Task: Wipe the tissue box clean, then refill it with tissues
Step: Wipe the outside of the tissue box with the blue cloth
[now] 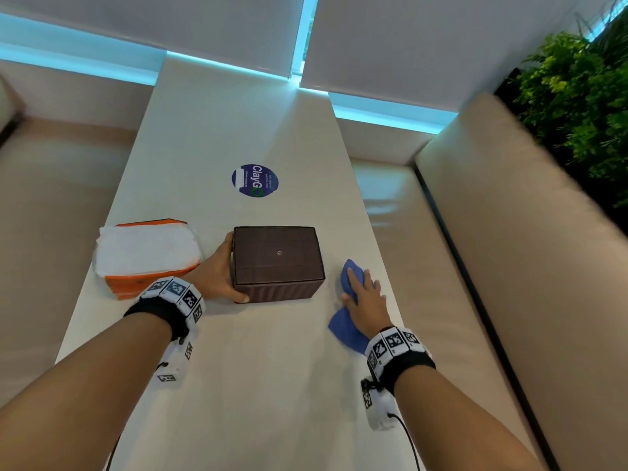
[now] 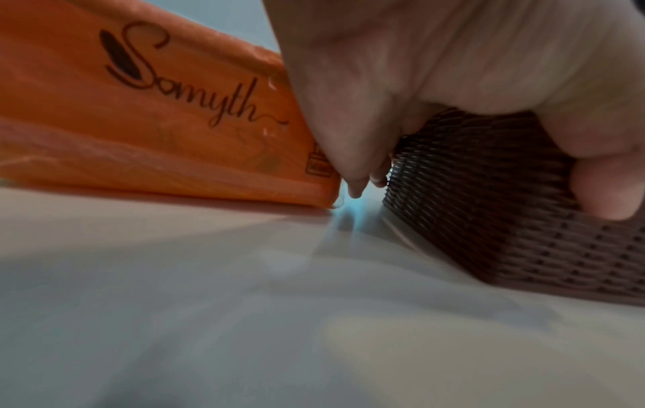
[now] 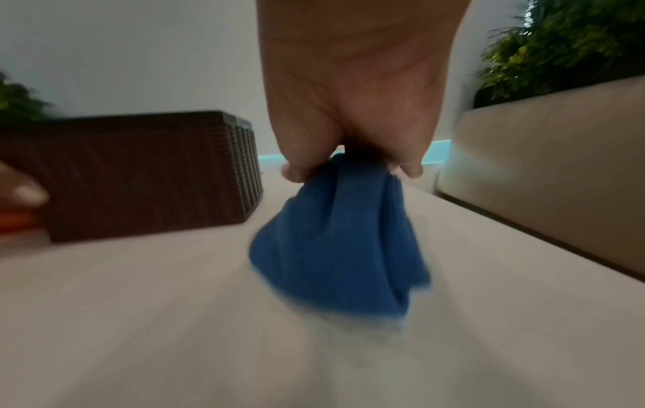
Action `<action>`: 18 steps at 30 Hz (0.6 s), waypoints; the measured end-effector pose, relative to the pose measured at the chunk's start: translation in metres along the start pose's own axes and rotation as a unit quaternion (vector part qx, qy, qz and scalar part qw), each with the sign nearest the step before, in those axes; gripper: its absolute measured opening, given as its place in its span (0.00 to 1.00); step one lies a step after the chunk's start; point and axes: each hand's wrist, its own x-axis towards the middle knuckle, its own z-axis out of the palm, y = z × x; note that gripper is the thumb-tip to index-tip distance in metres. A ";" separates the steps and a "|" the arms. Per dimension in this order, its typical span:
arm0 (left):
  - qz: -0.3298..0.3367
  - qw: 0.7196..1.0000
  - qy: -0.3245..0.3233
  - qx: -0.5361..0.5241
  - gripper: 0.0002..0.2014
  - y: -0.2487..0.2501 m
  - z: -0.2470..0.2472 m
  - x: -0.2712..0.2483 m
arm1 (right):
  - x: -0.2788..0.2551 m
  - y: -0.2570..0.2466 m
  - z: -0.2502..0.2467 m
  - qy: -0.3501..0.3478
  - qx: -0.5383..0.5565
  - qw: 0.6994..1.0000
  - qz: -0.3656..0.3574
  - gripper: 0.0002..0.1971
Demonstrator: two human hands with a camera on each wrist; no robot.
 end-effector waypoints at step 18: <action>0.010 0.999 -0.009 -0.030 0.58 0.000 -0.012 0.016 | 0.010 -0.012 0.031 -0.054 -0.176 0.982 -0.037 0.36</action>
